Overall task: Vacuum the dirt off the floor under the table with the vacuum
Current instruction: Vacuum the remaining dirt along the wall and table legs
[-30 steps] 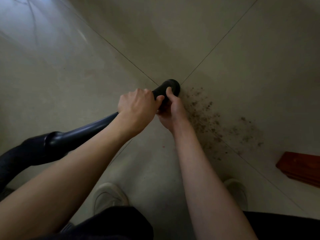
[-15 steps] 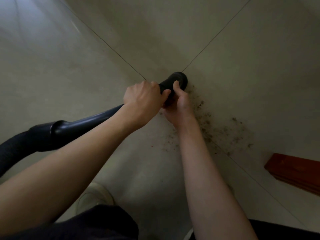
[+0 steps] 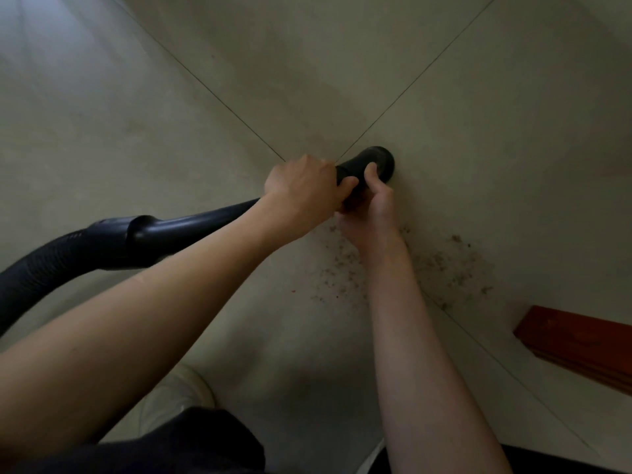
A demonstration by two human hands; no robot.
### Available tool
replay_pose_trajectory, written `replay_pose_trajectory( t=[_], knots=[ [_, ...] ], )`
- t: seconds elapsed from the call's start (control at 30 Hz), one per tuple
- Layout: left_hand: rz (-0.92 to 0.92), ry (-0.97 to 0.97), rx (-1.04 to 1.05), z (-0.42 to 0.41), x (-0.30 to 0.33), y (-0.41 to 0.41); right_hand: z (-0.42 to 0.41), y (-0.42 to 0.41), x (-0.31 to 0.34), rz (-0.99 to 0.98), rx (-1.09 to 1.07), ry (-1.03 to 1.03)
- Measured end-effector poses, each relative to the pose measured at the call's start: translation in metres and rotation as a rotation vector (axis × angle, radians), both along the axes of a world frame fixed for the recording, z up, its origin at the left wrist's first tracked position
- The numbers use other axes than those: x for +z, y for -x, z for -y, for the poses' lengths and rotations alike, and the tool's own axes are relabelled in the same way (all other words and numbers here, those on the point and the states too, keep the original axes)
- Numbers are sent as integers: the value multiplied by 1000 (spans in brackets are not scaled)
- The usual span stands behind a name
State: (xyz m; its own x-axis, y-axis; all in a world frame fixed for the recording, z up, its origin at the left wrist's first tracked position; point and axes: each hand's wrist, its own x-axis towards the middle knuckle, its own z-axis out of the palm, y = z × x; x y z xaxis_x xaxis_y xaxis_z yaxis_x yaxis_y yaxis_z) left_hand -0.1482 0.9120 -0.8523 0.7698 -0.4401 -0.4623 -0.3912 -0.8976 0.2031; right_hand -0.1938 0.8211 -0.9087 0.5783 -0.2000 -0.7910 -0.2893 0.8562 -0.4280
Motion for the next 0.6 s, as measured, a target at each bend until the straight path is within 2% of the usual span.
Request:
replay_pose_trajectory(
  t=[0.23,0.43,0.6],
  knots=[
    [-205,28,147,-44,-4,-9,-38,-6,9,10,131,39],
    [-138,-48,158,-85,2,-12,-78,-10,15,8,228,-2],
    [-165,-101,178,-115,0,-12,-108,-4,12,-5,275,-12]
  ],
)
